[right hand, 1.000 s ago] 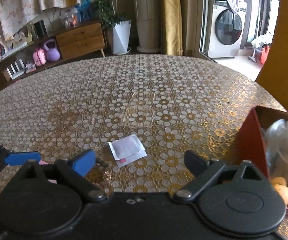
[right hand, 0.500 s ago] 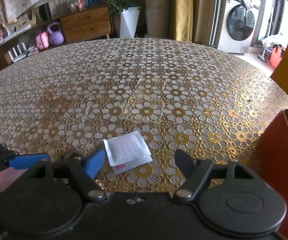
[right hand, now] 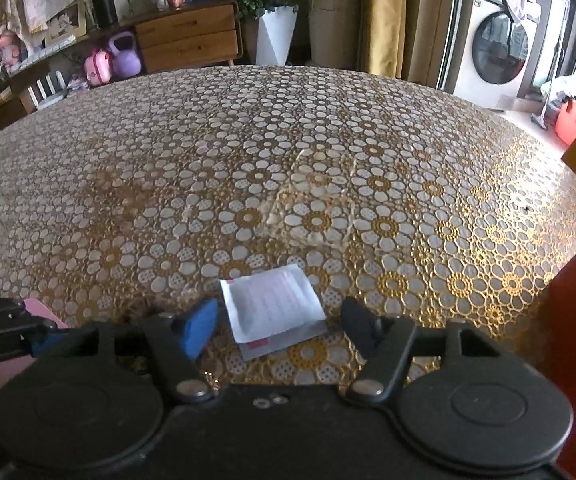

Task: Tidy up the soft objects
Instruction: 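Grasp the brown hair tie with the left tool while the right tool grasps the white packet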

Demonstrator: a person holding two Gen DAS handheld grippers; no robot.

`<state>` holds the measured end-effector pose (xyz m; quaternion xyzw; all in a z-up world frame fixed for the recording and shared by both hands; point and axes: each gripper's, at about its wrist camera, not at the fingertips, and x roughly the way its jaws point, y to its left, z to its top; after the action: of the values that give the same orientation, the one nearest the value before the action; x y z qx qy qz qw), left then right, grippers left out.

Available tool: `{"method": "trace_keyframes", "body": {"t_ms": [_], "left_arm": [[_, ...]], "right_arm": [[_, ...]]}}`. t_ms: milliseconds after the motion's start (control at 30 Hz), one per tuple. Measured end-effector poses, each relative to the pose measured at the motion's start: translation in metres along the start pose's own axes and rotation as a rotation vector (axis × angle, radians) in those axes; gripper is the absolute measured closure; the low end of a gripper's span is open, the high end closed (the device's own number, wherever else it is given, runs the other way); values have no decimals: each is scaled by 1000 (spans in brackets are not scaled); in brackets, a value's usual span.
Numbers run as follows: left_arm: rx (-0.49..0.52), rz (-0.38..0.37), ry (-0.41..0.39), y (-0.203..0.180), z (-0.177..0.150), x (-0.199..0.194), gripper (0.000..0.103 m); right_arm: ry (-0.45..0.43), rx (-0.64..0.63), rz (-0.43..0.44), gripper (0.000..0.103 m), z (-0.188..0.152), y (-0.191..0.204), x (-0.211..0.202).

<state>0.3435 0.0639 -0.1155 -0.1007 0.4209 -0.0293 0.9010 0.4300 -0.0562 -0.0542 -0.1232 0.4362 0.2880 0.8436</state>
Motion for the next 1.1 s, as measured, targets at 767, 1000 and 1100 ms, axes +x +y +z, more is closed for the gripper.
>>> {"method": "trace_keyframes", "body": {"t_ms": [767, 1000, 1100], "left_arm": [[-7, -10, -30, -2, 4, -4, 94], [3, -14, -54, -13, 8, -18, 94], [3, -19, -67, -16, 8, -25, 94]], "right_arm": [[-55, 43, -36, 100, -8, -7, -24], [-102, 67, -33, 103, -13, -13, -46], [-122, 71, -30, 103, -16, -17, -58]]}}
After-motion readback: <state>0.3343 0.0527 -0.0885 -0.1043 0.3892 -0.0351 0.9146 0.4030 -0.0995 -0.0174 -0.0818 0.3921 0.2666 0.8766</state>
